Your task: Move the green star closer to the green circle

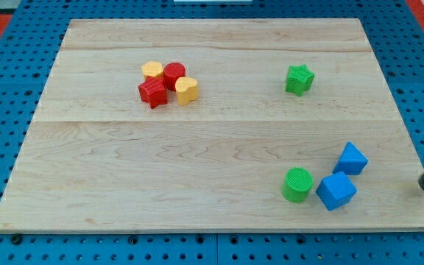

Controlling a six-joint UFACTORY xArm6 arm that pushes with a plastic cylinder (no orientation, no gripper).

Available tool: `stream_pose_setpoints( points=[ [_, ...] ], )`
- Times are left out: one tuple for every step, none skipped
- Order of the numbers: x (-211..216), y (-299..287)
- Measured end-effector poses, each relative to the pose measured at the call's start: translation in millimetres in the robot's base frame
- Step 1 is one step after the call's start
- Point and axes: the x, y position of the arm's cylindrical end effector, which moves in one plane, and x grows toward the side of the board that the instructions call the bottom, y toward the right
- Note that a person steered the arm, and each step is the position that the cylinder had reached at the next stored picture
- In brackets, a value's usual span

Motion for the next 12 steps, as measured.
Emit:
stream_pose_setpoints(
  points=[
    [-17.8,-60.2],
    [-17.8,-122.0],
    [-48.1,-102.0],
    [-125.2,-85.5],
    [-192.6,-122.7],
    [-206.4,-174.7],
    [-245.4,-93.7],
    [-266.0,-131.2],
    [-249.3,-203.5],
    [-184.9,-173.7],
    [-139.3,-172.1],
    [-192.6,-144.5]
  ],
)
